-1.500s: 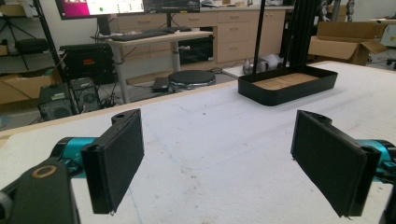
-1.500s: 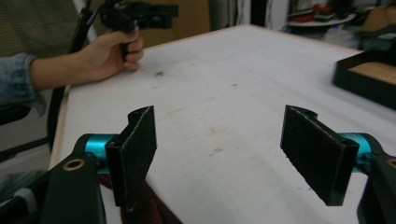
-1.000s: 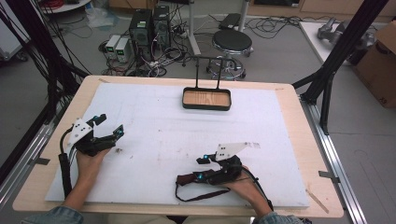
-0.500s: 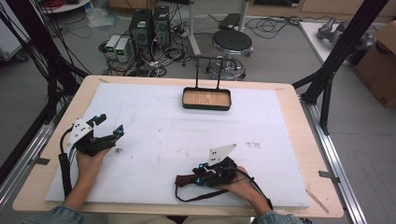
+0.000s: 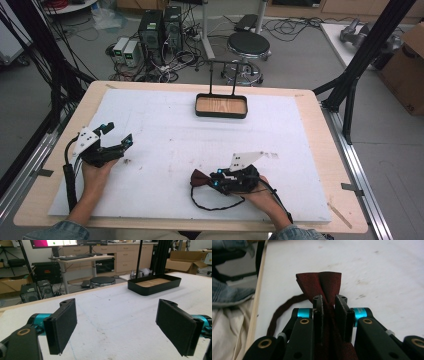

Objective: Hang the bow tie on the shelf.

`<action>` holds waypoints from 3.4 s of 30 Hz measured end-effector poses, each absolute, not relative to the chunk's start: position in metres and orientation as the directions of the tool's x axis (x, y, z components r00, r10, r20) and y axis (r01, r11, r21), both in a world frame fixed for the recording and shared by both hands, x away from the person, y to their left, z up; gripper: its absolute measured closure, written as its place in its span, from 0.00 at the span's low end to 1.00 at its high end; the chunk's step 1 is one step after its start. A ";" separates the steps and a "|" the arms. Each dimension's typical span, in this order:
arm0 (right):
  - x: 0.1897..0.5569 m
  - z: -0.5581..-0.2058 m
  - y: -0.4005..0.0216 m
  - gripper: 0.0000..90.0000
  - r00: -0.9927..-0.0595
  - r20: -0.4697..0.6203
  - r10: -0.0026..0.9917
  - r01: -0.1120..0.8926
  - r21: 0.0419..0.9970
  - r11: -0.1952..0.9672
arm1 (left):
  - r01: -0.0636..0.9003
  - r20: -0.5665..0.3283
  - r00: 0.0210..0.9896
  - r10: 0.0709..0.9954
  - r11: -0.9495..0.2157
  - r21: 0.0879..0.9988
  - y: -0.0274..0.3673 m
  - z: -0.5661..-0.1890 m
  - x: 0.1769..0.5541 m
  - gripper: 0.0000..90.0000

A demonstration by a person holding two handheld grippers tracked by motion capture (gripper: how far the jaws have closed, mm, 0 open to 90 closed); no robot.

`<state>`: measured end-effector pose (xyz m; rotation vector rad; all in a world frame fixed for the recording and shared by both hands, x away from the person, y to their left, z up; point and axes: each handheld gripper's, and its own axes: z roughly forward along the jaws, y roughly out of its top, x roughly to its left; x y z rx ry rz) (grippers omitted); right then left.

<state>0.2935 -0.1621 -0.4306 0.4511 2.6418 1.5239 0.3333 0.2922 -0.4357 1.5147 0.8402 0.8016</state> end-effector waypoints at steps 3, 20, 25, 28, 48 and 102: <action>0.296 -0.428 -0.167 0.86 -0.949 0.100 0.299 0.229 0.870 0.437 | 0.068 0.030 0.507 0.861 -0.075 0.995 0.292 -0.436 0.333 0.19; 0.340 -0.375 -0.211 0.86 -0.866 0.105 0.489 0.254 0.935 0.249 | 0.068 0.026 0.512 0.859 -0.071 0.995 0.290 -0.437 0.334 0.20; 0.355 -0.364 -0.222 0.86 -0.834 0.104 0.542 0.257 0.942 0.214 | 0.069 0.027 0.512 0.859 -0.072 0.995 0.290 -0.437 0.334 0.20; 0.361 -0.358 -0.227 0.86 -0.816 0.099 0.570 0.249 0.949 0.193 | 0.068 0.026 0.512 0.859 -0.070 0.995 0.290 -0.437 0.334 0.20; 0.413 -0.322 -0.260 0.86 -0.664 0.084 0.743 0.215 0.973 0.083 | 0.066 0.026 0.515 0.857 -0.070 0.995 0.290 -0.437 0.335 0.20; 0.495 -0.331 -0.269 0.86 -0.445 0.133 0.885 0.274 0.962 -0.006 | 0.067 0.025 0.527 0.849 -0.071 0.995 0.290 -0.437 0.335 0.20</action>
